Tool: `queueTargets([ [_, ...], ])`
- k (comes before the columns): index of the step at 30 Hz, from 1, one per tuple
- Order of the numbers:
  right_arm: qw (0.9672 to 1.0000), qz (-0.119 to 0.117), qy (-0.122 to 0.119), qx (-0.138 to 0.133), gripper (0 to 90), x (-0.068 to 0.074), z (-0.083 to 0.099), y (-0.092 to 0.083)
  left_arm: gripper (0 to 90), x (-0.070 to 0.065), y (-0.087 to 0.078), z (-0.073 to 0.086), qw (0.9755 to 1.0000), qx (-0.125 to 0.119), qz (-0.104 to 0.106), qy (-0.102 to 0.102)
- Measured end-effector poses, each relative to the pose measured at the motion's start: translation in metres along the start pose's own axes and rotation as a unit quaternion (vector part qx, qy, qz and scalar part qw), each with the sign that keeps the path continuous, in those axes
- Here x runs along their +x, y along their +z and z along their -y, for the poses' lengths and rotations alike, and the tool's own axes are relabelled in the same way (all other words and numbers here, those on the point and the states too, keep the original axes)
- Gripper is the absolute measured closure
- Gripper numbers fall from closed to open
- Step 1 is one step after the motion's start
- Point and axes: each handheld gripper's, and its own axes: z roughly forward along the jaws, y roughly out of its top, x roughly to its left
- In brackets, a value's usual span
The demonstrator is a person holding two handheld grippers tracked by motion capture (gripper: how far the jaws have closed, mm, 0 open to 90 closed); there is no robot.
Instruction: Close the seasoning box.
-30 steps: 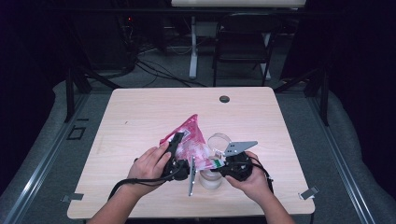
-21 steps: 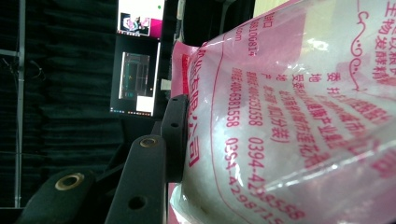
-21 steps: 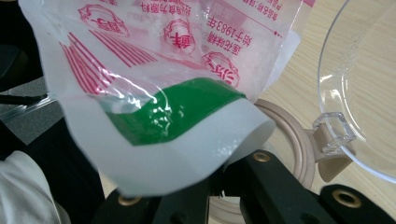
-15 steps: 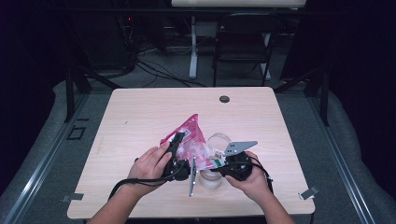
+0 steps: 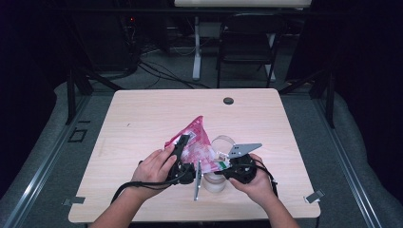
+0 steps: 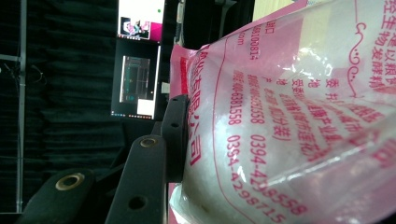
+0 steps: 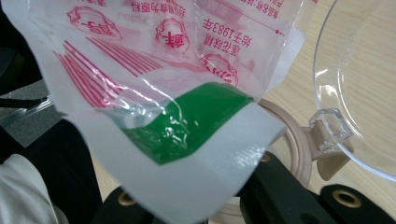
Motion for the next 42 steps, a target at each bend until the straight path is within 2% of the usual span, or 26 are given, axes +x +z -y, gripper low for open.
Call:
queueTargets([
  [10, 1.0000, 0.001, 0.001, 0.000, 90.0, -0.0005, 0.0002, 0.0005, 66.8, 0.0015, -0.0014, -0.0023, 1.0000, -0.002, -0.004, 0.008],
  [23, 1.0000, 0.008, 0.000, 0.006, 90.0, -0.0022, 0.0011, -0.0006, 66.9, 0.0005, -0.0020, -0.0047, 1.0000, -0.004, -0.004, 0.005],
  [32, 0.9999, 0.008, -0.002, 0.009, 90.0, -0.0027, 0.0011, -0.0008, 66.9, 0.0013, -0.0023, -0.0059, 0.9999, -0.006, -0.007, 0.012],
  [42, 0.9999, 0.014, 0.001, 0.003, 90.0, -0.0038, 0.0012, -0.0018, 66.9, 0.0010, -0.0040, -0.0078, 0.9998, -0.010, -0.012, 0.015],
])
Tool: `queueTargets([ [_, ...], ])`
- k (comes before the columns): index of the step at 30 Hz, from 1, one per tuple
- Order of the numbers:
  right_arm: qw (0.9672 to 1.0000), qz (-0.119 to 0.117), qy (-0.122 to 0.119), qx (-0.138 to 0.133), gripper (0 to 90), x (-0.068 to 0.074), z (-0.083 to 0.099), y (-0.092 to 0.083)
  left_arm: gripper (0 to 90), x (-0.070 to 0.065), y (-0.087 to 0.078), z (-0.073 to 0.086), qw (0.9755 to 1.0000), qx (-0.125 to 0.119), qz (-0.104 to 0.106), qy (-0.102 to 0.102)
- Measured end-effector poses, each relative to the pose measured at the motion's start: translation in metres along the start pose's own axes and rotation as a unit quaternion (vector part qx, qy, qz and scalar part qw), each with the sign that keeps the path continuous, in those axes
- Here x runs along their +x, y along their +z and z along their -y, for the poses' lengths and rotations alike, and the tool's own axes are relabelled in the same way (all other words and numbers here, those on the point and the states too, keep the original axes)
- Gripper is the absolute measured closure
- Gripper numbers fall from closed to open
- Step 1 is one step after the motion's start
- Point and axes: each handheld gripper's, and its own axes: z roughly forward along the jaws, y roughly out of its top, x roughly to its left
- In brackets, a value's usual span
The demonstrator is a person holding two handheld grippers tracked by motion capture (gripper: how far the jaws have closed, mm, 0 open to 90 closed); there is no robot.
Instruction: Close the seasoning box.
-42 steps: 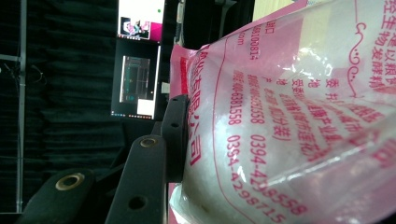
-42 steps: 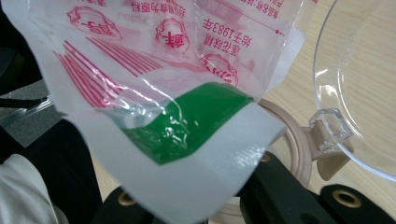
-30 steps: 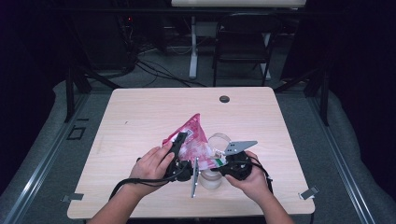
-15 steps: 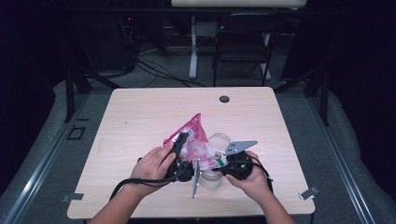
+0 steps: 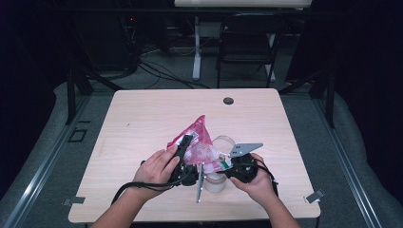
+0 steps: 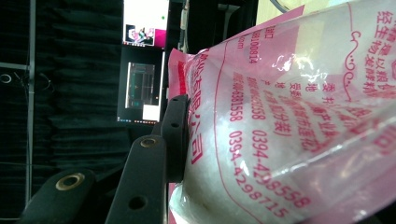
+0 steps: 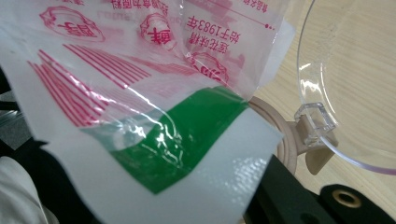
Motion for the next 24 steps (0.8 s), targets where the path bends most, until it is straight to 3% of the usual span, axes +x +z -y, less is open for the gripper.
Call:
queueTargets([
  [24, 1.0000, 0.004, 0.006, 0.000, 90.0, -0.0011, 0.0004, -0.0007, 67.0, -0.0001, -0.0013, -0.0034, 1.0000, -0.003, -0.001, 0.006],
])
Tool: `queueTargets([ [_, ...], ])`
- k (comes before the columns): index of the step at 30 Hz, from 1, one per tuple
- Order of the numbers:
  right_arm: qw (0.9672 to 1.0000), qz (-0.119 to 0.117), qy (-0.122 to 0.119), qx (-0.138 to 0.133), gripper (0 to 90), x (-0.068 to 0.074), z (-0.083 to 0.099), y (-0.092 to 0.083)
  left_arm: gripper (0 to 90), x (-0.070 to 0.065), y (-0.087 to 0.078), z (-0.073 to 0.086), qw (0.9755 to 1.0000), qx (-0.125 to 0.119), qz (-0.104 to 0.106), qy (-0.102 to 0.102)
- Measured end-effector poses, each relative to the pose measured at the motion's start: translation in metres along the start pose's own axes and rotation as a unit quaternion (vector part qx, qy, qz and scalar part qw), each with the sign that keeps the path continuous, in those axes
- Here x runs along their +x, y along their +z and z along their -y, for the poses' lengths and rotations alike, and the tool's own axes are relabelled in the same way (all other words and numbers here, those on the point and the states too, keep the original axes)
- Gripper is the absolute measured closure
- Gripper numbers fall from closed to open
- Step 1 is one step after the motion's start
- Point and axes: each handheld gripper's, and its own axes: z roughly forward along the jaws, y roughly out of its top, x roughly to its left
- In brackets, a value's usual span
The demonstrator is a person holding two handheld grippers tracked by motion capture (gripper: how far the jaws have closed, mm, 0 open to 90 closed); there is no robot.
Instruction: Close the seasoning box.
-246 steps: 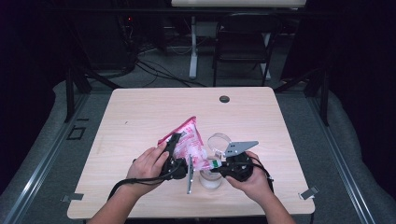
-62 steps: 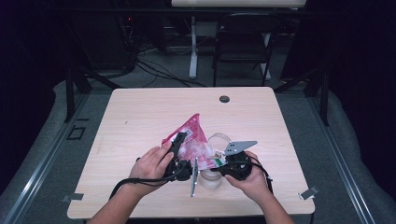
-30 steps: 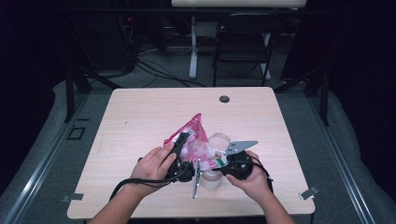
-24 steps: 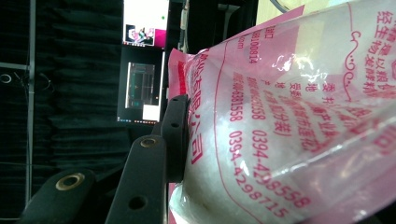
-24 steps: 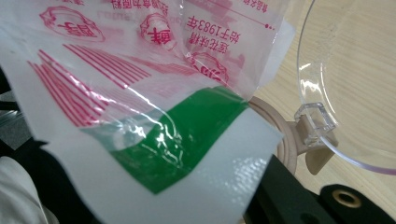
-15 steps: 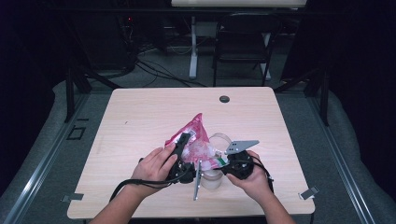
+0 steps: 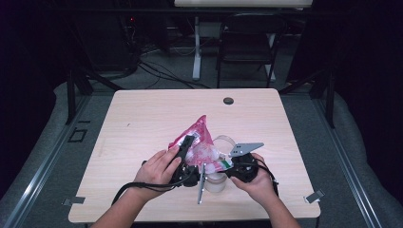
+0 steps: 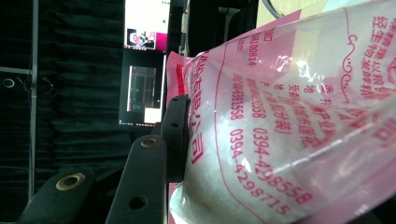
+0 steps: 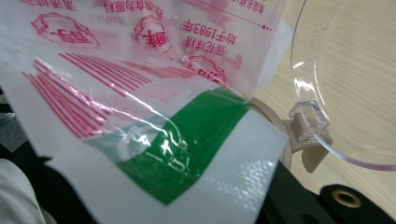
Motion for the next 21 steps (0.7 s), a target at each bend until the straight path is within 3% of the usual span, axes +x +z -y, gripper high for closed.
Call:
queueTargets([
  [21, 1.0000, 0.003, 0.002, -0.004, 90.0, -0.0013, 0.0007, -0.0008, 67.2, 0.0009, 0.0000, -0.0013, 0.9998, 0.004, 0.013, 0.011],
])
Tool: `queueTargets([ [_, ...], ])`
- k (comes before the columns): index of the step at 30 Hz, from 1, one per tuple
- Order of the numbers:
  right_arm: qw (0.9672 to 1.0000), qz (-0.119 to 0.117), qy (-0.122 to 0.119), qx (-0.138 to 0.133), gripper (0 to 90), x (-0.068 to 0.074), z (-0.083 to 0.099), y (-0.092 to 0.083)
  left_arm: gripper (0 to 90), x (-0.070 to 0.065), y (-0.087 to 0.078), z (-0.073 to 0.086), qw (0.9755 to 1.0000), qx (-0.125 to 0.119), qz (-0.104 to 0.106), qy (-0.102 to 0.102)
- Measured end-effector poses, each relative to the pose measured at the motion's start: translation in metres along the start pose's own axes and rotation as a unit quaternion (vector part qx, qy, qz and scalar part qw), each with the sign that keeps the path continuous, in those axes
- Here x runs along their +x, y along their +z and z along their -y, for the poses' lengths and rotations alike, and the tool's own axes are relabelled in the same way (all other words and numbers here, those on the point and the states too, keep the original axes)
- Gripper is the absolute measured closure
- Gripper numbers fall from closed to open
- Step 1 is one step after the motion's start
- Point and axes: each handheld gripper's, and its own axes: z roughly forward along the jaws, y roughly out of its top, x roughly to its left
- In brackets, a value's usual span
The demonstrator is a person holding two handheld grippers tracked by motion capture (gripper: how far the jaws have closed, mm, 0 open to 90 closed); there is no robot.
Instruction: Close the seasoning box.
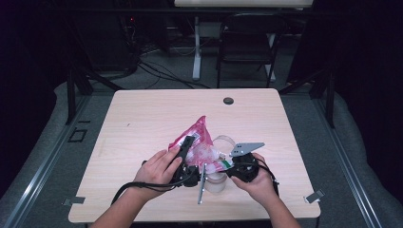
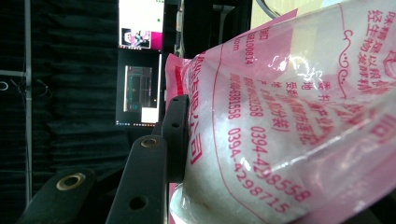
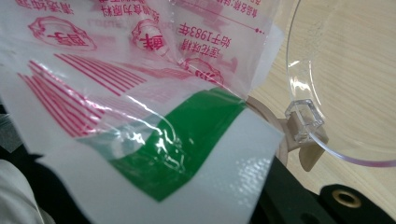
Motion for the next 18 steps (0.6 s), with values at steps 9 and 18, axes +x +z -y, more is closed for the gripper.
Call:
queueTargets([
  [9, 1.0000, 0.000, 0.002, -0.002, 90.0, -0.0009, 0.0005, -0.0004, 67.5, 0.0011, -0.0007, -0.0015, 0.9999, 0.003, 0.007, 0.013],
  [18, 1.0000, -0.002, 0.004, -0.001, 90.0, -0.0012, 0.0007, -0.0002, 67.6, 0.0031, -0.0004, -0.0029, 0.9995, 0.006, 0.013, 0.027],
])
